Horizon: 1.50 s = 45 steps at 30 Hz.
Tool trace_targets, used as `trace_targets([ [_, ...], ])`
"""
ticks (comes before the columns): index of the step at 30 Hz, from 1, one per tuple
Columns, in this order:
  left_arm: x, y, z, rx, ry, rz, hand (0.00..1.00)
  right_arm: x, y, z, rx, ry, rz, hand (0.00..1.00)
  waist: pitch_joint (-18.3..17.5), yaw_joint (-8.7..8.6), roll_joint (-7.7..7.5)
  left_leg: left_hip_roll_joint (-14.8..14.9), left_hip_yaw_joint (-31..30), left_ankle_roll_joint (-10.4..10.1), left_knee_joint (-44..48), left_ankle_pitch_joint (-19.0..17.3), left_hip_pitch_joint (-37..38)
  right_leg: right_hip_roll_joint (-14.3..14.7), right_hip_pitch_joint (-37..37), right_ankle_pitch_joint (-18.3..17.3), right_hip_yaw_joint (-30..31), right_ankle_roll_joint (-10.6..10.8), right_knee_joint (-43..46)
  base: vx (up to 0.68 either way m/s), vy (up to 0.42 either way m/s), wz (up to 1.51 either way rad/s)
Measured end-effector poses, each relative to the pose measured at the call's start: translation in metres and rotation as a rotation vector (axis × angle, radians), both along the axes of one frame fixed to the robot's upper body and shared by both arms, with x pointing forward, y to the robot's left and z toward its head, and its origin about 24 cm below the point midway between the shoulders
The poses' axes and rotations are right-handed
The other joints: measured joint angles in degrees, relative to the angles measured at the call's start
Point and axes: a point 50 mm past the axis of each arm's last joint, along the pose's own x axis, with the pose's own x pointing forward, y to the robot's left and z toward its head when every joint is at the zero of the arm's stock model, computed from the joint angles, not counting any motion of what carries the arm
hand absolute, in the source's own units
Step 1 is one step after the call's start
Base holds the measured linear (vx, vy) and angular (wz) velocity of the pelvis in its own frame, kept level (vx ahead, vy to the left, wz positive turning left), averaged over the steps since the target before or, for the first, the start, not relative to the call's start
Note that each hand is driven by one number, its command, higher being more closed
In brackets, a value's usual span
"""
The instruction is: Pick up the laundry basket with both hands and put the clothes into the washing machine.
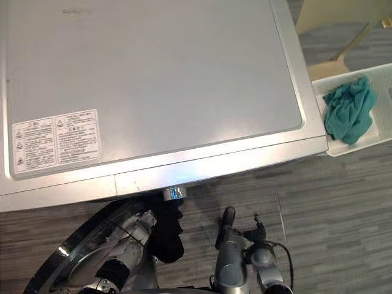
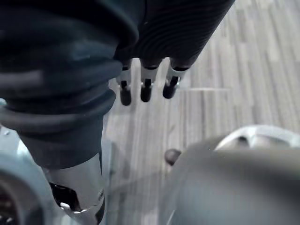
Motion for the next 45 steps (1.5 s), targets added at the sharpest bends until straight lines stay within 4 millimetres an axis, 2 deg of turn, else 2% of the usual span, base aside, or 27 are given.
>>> trace_targets([
  [2, 0.000, -0.003, 0.000, 0.008, 0.000, -0.016, 1.00, 0.004, 0.021, 0.002, 0.041, -0.020, 0.045, 0.00, 0.02, 0.53, -0.04, 0.23, 0.36, 0.00, -0.08, 0.00, 0.20, 0.24, 0.01, 0.05, 0.33, -0.06, -0.27, 0.04, -0.031, -0.09],
  [4, 0.000, -0.004, 0.000, 0.016, -0.002, -0.030, 1.00, 0.007, 0.029, 0.004, 0.053, -0.030, 0.072, 0.00, 0.35, 1.10, -0.63, 0.59, 1.39, -0.02, -0.02, -0.03, 1.08, 0.41, 0.15, 0.51, 1.03, -0.69, -0.50, 0.02, -0.020, -0.21],
  [8, 0.000, -0.003, 0.000, 0.036, -0.003, -0.048, 1.00, 0.009, 0.032, 0.006, 0.059, -0.043, 0.084, 0.00, 1.08, 1.14, -1.58, 2.29, 1.34, 0.28, 3.34, -1.30, 2.08, 0.95, 0.12, 0.88, 3.93, -1.14, 2.70, -0.01, 0.006, -0.22],
  [11, 0.002, -0.008, 0.002, 0.081, -0.016, -0.112, 1.00, 0.009, 0.028, 0.007, 0.056, -0.051, 0.078, 0.00, 1.90, 0.71, -1.24, 3.96, -1.76, 0.41, 6.88, -4.38, 2.81, 1.48, -2.82, -2.38, 13.52, -3.14, 15.40, -0.08, 0.033, 0.31],
  [12, 0.003, -0.007, 0.002, 0.090, -0.016, -0.120, 1.00, 0.009, 0.028, 0.006, 0.053, -0.045, 0.078, 0.00, 1.98, 1.07, -1.73, 3.97, -3.09, 0.59, 8.24, -4.59, 2.83, 1.05, -3.55, -5.10, 16.17, -4.30, 20.76, -0.08, -0.119, 0.74],
  [13, 0.001, -0.006, 0.000, 0.094, -0.007, -0.119, 1.00, 0.009, 0.028, 0.004, 0.054, -0.033, 0.086, 0.00, 1.98, 2.01, -1.80, 3.85, -4.81, 0.28, 8.55, -4.48, 2.82, 0.24, -3.20, -6.45, 16.50, -6.24, 24.50, -0.08, -0.167, 0.77],
  [14, -0.001, -0.005, -0.001, 0.096, -0.003, -0.112, 1.00, 0.008, 0.029, 0.003, 0.055, -0.028, 0.089, 0.00, 1.95, 2.67, -1.85, 3.81, -5.50, -0.30, 8.50, -4.15, 2.88, -0.44, -2.45, -6.70, 15.88, -6.68, 25.06, -0.07, -0.173, 0.69],
  [15, -0.004, 0.000, -0.003, 0.097, 0.003, -0.092, 1.00, 0.006, 0.030, 0.001, 0.054, -0.013, 0.096, 0.00, 1.81, 3.13, -2.18, 3.53, -7.07, -1.77, 8.28, -3.73, 2.89, -0.92, -0.35, -7.12, 14.43, -4.84, 23.05, -0.07, -0.282, 0.56],
  [16, -0.010, 0.008, -0.008, 0.091, 0.020, -0.045, 1.00, 0.004, 0.031, -0.002, 0.055, 0.005, 0.105, 0.00, 1.08, 4.30, -3.03, 3.06, -8.59, -3.72, 5.24, -1.64, 3.00, 0.08, 3.17, -10.08, 12.60, 0.02, 15.60, -0.07, -0.310, 0.36],
  [17, -0.013, 0.012, -0.009, 0.091, 0.025, -0.028, 1.00, 0.004, 0.032, -0.002, 0.056, 0.006, 0.109, 0.00, 0.66, 5.05, -3.47, 3.03, -8.51, -4.08, 3.53, -0.25, 2.98, 0.28, 4.11, -11.19, 11.84, 1.49, 12.16, -0.09, -0.401, 0.06],
  [18, -0.016, 0.013, -0.010, 0.086, 0.032, -0.014, 1.00, 0.008, 0.031, -0.001, 0.045, 0.001, 0.120, 0.00, 0.77, 5.62, -2.71, 3.87, -9.15, -4.90, 0.62, 1.80, 2.97, 1.77, 4.54, -10.87, 10.92, 1.01, 9.88, -0.08, -0.300, -0.06],
  [20, -0.025, 0.012, -0.016, 0.080, 0.057, -0.014, 1.00, 0.004, 0.030, -0.005, 0.031, 0.027, 0.144, 0.00, 0.65, 5.72, -2.58, 3.86, -12.02, -5.53, -7.00, 8.20, 5.12, 4.83, 5.36, -8.98, 8.40, -0.67, 8.01, -0.05, -0.290, 0.08],
  [21, -0.028, 0.013, -0.017, 0.080, 0.065, -0.017, 1.00, 0.002, 0.030, -0.006, 0.030, 0.030, 0.147, 0.00, 0.64, 5.72, -2.59, 4.08, -12.97, -5.43, -7.88, 9.18, 5.69, 5.50, 5.87, -9.11, 8.11, -1.04, 8.05, -0.02, -0.332, 0.08],
  [22, -0.035, 0.006, -0.022, 0.072, 0.089, -0.046, 1.00, -0.002, 0.024, -0.007, -0.005, 0.039, 0.158, 0.00, 0.37, 5.74, -2.35, 4.84, -14.29, -6.36, -8.90, 10.48, 7.77, 6.63, 7.08, -9.91, 6.67, -2.38, 9.43, -0.01, -0.254, 0.07],
  [24, -0.036, -0.009, -0.022, 0.063, 0.084, -0.110, 1.00, -0.004, 0.013, -0.008, -0.031, 0.043, 0.142, 0.00, -0.41, 5.52, -1.56, 4.49, -14.69, -6.17, -9.22, 9.97, 8.81, 6.45, 8.29, -10.38, 5.96, -2.86, 9.20, 0.00, -0.114, 0.16],
  [25, -0.034, -0.014, -0.019, 0.049, 0.066, -0.135, 1.00, -0.005, 0.005, -0.008, -0.040, 0.045, 0.116, 0.00, -0.74, 5.39, -1.57, 3.08, -15.71, -5.10, -7.96, 8.61, 8.35, 5.16, 8.94, -10.48, 5.08, -3.04, 8.48, 0.01, 0.058, 0.38],
  [26, -0.033, -0.018, -0.016, 0.041, 0.048, -0.159, 1.00, -0.008, -0.001, -0.009, -0.040, 0.052, 0.086, 0.00, -0.80, 5.33, -1.67, 1.38, -16.66, -4.29, -0.64, 5.51, 6.98, 3.78, 10.14, -10.45, 4.41, -2.66, 7.55, 0.06, 0.104, 0.51],
  [27, -0.034, -0.020, -0.017, 0.039, 0.047, -0.172, 1.00, -0.012, -0.003, -0.010, -0.037, 0.058, 0.074, 0.00, -1.25, 5.06, -1.19, 0.46, -16.51, -4.03, 1.27, 2.91, 6.98, 3.23, 11.28, -10.40, 3.53, -1.91, 6.75, 0.06, 0.116, 0.49],
  [28, -0.034, -0.021, -0.017, 0.036, 0.049, -0.178, 1.00, -0.016, -0.003, -0.010, -0.031, 0.061, 0.064, 0.00, -1.82, 4.66, -0.54, 0.32, -16.35, -4.19, 1.02, 1.75, 6.98, 3.25, 12.00, -10.25, 2.73, -1.35, 6.12, 0.11, 0.114, 0.59],
  [29, -0.036, -0.019, -0.019, 0.037, 0.056, -0.183, 1.00, -0.020, -0.002, -0.012, -0.017, 0.066, 0.047, 0.00, -2.75, 4.05, -0.81, -0.64, -16.46, -3.75, -0.16, 1.47, 6.77, 2.63, 12.57, -9.91, 1.83, -0.26, 4.97, 0.14, 0.143, 0.43],
  [32, -0.032, -0.007, -0.017, 0.077, 0.045, -0.183, 1.00, -0.019, 0.016, -0.012, 0.037, 0.057, 0.049, 0.00, -3.52, 4.39, -1.28, -2.23, -16.35, -3.62, -0.59, 1.41, 5.18, 1.66, 12.17, -8.37, 1.34, 0.62, 2.52, 0.10, 0.102, 0.16],
  [35, -0.020, -0.004, -0.006, 0.079, 0.001, -0.170, 1.00, -0.016, 0.024, -0.011, 0.071, 0.047, 0.032, 0.00, -3.25, 4.24, -1.42, -2.03, -15.74, -3.21, 1.83, 1.37, 0.47, 1.09, 7.37, -7.58, 2.17, 0.85, 3.95, 0.03, 0.091, -0.12],
  [38, 0.003, -0.011, 0.017, -0.001, -0.088, -0.105, 1.00, -0.004, 0.026, 0.001, 0.170, -0.025, -0.067, 0.00, -1.17, 4.01, -1.87, -0.88, -12.31, -1.97, 4.49, 0.58, -3.63, 0.61, -0.51, -6.95, 6.55, 0.32, 8.80, -0.05, 0.097, -0.63],
  [40, 0.034, -0.020, 0.050, -0.057, -0.210, -0.076, 1.00, 0.012, 0.037, 0.017, 0.292, -0.108, -0.093, 0.00, 2.38, 3.11, -2.06, 0.39, -10.50, -0.98, 7.34, -0.08, -7.21, 0.61, -6.10, -6.45, 9.53, 0.63, 11.48, -0.17, 0.099, -0.62],
  [42, 0.054, -0.027, 0.076, -0.124, -0.297, -0.050, 1.00, 0.020, 0.049, 0.027, 0.428, -0.156, -0.117, 0.00, 3.75, 2.47, -1.66, 2.15, -10.39, -0.43, 10.77, -1.22, -11.23, 0.97, -10.53, -6.47, 10.31, 0.66, 14.26, -0.19, 0.076, -0.47],
  [43, 0.076, -0.039, 0.108, -0.213, -0.395, -0.034, 1.00, 0.032, 0.065, 0.042, 0.563, -0.210, -0.112, 0.00, 5.98, 2.56, -1.46, 4.01, -10.67, 0.26, 15.77, -4.38, -16.00, 1.06, -16.67, -7.59, 10.46, 0.68, 20.39, -0.21, 0.073, -0.46],
  [45, 0.088, -0.049, 0.134, -0.264, -0.468, -0.037, 1.00, 0.040, 0.075, 0.055, 0.659, -0.253, -0.102, 0.00, 7.22, 2.53, -1.48, 5.17, -11.07, 0.38, 20.59, -6.80, -20.20, 0.26, -21.42, -9.95, 11.00, 0.92, 25.82, -0.23, 0.061, -0.25],
])
